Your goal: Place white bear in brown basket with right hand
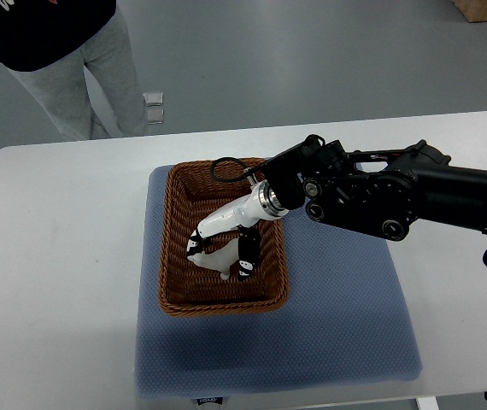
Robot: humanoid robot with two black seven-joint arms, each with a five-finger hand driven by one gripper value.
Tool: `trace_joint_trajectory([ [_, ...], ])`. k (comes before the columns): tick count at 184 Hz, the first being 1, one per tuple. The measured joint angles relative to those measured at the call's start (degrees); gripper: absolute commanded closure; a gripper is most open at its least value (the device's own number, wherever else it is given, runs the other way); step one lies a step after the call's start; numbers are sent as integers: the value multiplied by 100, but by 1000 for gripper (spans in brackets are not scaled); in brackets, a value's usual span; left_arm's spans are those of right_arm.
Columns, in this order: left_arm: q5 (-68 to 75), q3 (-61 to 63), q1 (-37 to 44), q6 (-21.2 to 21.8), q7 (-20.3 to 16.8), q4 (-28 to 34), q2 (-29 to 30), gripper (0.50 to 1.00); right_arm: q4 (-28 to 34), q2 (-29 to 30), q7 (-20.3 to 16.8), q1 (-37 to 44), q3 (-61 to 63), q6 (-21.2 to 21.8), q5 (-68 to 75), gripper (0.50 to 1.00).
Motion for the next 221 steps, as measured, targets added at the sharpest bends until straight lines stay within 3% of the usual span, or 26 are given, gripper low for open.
trace_joint_trajectory([
  [45,0,0,0,0,0,-1,0,500,9,-159,59,176,425,41,310,576],
  [82,0,0,0,0,0,-2,0,500,-56,-642,61,85,1417,-140,1185,576],
  [152,0,0,-1,0,0,-2,0,500,-1294,-761,78,-1541,4330,-984,3611,576],
  [194,0,0,0,0,0,-1,0,500,-1928,-683,103,-2235,5721,-2153,5016,579],
  [221,0,0,0,0,0,-1,0,500,-2119,-656,158,-2477,5879,-2416,6046,579],
])
